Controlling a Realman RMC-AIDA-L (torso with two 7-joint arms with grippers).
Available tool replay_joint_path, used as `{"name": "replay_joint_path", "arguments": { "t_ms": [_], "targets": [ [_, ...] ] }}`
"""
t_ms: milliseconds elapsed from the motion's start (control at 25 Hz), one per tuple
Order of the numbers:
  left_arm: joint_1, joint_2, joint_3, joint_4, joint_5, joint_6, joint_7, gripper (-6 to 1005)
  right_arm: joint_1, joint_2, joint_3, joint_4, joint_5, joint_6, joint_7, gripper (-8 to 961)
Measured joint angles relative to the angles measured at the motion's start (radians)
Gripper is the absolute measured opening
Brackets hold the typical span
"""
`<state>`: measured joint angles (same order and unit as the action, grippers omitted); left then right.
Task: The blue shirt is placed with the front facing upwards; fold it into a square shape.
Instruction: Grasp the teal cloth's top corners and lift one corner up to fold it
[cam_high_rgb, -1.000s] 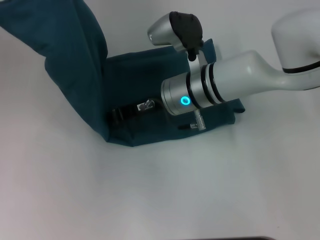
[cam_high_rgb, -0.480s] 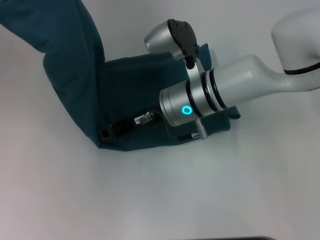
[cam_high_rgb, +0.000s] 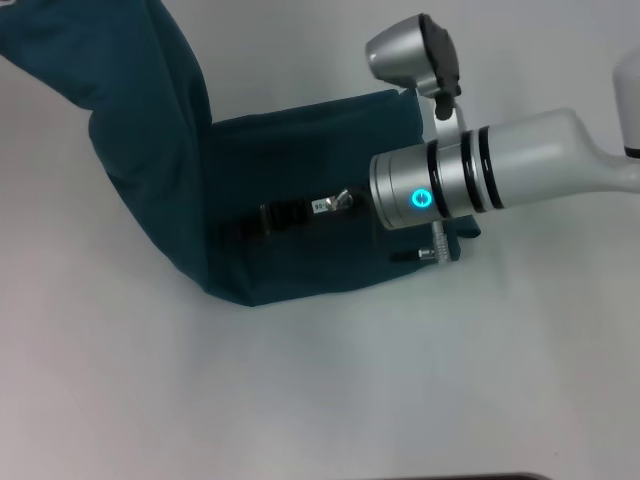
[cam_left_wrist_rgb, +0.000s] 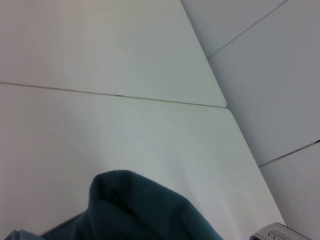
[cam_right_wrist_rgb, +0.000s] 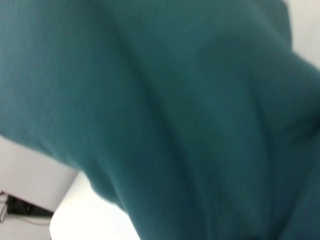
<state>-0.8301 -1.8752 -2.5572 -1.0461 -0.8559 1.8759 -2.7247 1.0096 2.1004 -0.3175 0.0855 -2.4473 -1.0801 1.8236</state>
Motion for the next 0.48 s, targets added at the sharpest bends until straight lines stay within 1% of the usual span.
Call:
{"name": "replay_joint_path", "arguments": {
  "t_ms": [120,280,320,480],
  "targets": [
    [-0.001,-0.002,0.003,0.000,0.000,0.000,0.000,57,0.000,0.003,0.026,0.002,0.001,-0.005,-0.009,10],
    [-0.003,-0.006,0.010,-0.001,-0.002,0.000,0.000,57,0.024,0.010,0.070,0.014,0.001,0.015,-0.038,10],
    [-0.004,-0.013,0.015,-0.005,-0.003,0.001,0.001,57,0.026,0.010,0.082,0.018,0.001,0.020,-0.045,10],
    [-0.004,-0.015,0.020,-0.006,-0.003,0.000,0.001,57,0.035,0.005,0.138,0.032,0.000,0.022,-0.074,10]
  ]
}}
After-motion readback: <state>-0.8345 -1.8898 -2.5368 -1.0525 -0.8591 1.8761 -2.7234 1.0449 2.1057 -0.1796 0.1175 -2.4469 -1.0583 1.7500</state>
